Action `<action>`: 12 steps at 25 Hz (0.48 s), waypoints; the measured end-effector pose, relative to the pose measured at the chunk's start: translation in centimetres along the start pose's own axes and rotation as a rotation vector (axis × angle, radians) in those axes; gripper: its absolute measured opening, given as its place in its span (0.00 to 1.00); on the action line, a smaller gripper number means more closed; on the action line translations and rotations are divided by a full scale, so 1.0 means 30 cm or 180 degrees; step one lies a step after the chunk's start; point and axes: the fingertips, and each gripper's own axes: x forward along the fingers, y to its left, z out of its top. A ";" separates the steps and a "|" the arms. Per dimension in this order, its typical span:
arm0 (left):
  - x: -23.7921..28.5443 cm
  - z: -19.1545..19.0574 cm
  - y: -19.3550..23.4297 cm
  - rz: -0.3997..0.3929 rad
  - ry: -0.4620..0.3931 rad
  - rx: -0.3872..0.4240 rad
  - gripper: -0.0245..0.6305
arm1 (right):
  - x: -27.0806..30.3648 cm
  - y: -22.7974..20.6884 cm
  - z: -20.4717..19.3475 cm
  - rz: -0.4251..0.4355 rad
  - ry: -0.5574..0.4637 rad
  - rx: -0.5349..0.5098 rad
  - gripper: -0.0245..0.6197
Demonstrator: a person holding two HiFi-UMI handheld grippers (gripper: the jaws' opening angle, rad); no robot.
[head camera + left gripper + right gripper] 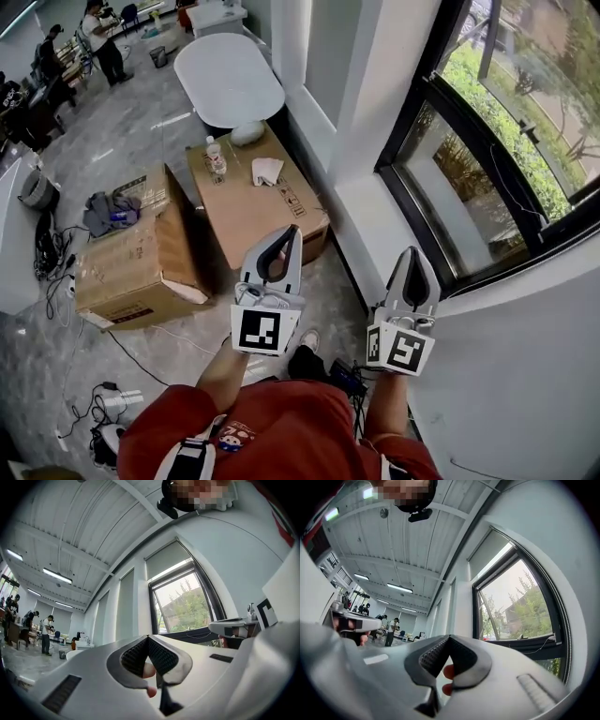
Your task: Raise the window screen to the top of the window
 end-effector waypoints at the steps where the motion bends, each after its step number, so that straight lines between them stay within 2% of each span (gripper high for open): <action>1: 0.041 -0.010 -0.005 -0.0009 0.0012 -0.0004 0.04 | 0.029 -0.022 -0.020 -0.0013 0.0016 0.0004 0.05; 8: 0.302 -0.076 -0.073 -0.0096 0.0081 -0.0016 0.04 | 0.185 -0.191 -0.137 -0.0100 0.0114 0.0057 0.05; 12: 0.419 -0.079 -0.144 -0.0212 0.0073 -0.0002 0.04 | 0.234 -0.294 -0.158 -0.0204 0.0093 0.0093 0.05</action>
